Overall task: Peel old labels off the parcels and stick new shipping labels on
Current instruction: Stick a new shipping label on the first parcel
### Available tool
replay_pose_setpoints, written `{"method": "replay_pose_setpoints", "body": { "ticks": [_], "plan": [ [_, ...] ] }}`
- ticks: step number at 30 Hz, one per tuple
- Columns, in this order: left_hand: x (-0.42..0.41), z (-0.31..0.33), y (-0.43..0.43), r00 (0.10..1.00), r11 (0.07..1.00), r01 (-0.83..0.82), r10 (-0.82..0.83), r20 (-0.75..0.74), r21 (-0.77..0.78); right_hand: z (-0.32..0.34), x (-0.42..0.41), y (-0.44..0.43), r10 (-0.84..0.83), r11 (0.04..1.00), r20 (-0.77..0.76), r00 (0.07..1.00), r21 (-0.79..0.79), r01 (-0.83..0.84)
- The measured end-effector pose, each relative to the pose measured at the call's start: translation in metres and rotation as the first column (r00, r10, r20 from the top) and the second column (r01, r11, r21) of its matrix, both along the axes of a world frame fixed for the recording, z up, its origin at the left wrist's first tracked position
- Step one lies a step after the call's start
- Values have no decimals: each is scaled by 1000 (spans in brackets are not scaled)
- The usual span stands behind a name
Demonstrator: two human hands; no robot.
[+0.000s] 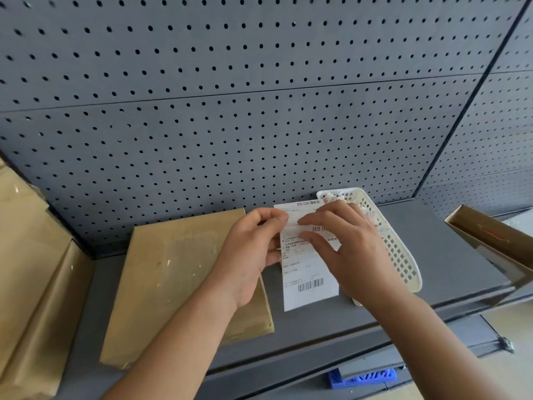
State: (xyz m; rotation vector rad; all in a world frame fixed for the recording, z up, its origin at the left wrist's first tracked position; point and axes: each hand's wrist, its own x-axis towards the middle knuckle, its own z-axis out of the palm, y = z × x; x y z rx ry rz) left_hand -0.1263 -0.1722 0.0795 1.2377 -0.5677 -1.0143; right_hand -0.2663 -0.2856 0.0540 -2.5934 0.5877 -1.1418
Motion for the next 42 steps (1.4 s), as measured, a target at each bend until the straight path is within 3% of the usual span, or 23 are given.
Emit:
{"method": "replay_pose_setpoints", "body": {
  "ticks": [3, 9, 16, 24, 28, 32, 36, 42],
  "plan": [
    [5, -1, -2, 996, 1000, -21, 22, -89, 12, -2, 1, 0, 0, 1000, 16, 1000, 10, 0],
    [10, -5, -2, 995, 997, -13, 21, -94, 78, 0, -1, 5, -1, 998, 2, 1000, -70, 1],
    [5, -4, -2, 978, 997, -9, 26, -207, 83, 1, 0, 10, 2, 993, 70, 998, -114, 6],
    [3, -5, -3, 982, 993, -64, 80, -172, 98, 0, -2, 12, 67, 991, 133, 989, -128, -50],
    [5, -6, -6, 981, 989, -92, 110, -160, 117, 3, -2, 11, 95, 990, 82, 992, -111, -85],
    [11, -14, -13, 986, 973, -153, 161, -32, 174, 10, -8, 15, 142, 990, 84, 986, -6, -142],
    [10, -19, -18, 981, 975, -136, 108, 159, 177, 22, -16, 19, 101, 987, 127, 987, 108, -115],
    [15, -28, -30, 841, 968, -65, -77, 536, 242, 37, -22, 19, 75, 984, 164, 984, 148, -100]
  ]
}}
